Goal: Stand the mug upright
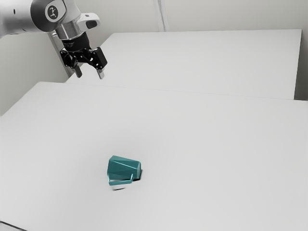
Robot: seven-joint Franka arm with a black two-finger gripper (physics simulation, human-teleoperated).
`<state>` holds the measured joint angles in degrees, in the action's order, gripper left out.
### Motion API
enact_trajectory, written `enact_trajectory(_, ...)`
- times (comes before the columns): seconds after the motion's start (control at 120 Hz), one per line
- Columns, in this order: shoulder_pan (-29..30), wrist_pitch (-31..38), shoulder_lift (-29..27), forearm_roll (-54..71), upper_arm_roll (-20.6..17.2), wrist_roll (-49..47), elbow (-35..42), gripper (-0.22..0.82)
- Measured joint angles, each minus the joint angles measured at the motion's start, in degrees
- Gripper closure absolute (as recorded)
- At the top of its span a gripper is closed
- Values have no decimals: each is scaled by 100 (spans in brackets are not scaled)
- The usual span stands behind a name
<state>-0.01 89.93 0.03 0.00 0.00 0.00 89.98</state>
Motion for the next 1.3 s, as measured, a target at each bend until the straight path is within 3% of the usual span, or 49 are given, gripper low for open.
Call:
enact_trajectory(0.1, 17, -64, 296, 446, -1, 25, -478, 1)
enact_trajectory(0.367, 402, 628, -927, 81, 64, -129, 1647, 2)
enact_trajectory(0.608, 533, 2018, -2092, -1010, 316, -331, 3928, 2)
enact_trajectory(0.792, 537, 2891, -2538, -1650, 413, -403, 4827, 2)
enact_trajectory(1.008, 536, 3951, -2651, -2762, 415, -184, 5954, 2)
enact_trajectory(1.3, 526, 4736, -2579, -4105, 415, 527, 6783, 2)
